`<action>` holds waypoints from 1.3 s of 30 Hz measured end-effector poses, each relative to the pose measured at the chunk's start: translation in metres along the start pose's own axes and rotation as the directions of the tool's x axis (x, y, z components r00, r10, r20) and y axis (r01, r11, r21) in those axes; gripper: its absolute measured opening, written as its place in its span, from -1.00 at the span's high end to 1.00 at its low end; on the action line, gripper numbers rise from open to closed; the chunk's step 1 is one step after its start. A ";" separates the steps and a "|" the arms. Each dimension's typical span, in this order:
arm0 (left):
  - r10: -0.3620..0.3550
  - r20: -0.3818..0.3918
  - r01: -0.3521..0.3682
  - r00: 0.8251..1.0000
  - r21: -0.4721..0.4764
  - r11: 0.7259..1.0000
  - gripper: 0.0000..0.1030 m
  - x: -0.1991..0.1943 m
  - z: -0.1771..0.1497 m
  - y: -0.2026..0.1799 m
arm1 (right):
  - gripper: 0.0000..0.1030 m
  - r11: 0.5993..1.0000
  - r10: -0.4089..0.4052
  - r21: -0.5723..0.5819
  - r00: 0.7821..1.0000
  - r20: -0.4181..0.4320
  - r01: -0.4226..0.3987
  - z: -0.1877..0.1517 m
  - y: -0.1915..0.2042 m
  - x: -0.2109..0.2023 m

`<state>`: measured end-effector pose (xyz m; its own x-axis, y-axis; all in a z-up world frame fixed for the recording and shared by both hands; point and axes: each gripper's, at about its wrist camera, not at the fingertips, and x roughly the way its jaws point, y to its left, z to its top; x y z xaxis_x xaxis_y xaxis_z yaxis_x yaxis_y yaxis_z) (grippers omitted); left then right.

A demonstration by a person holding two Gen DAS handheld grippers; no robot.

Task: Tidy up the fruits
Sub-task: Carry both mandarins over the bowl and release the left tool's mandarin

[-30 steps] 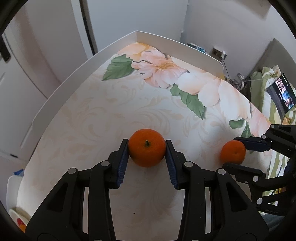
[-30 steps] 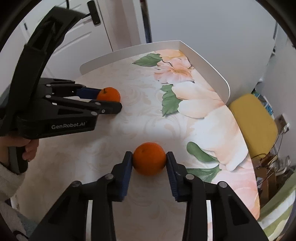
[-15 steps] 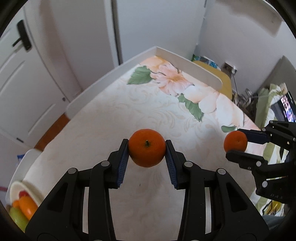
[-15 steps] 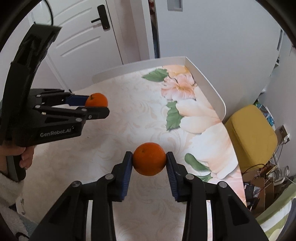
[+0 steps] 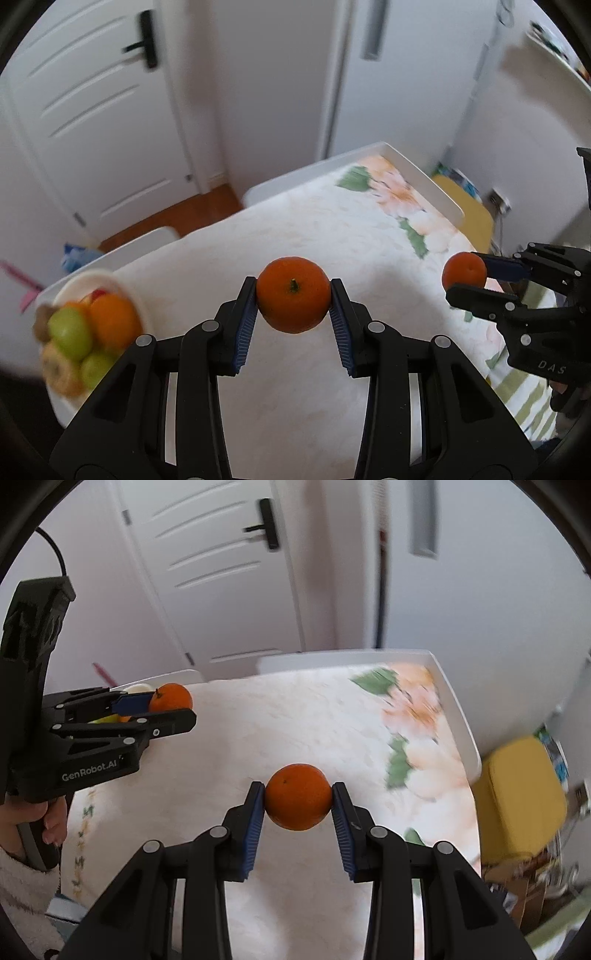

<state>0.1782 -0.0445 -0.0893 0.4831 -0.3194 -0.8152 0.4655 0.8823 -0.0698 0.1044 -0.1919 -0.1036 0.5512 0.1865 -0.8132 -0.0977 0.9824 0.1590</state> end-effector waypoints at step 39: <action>0.277 -0.047 -0.276 0.960 -0.336 0.901 -1.00 -0.029 -0.131 0.191 | 0.35 0.908 0.262 -0.295 0.952 -0.158 -0.299 0.042 0.204 0.126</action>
<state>0.1561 0.1789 -0.1542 0.5579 -0.0462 -0.8286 0.0370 0.9988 -0.0308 0.1889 0.0313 -0.1501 0.3681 0.4363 -0.8211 -0.4976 0.8384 0.2224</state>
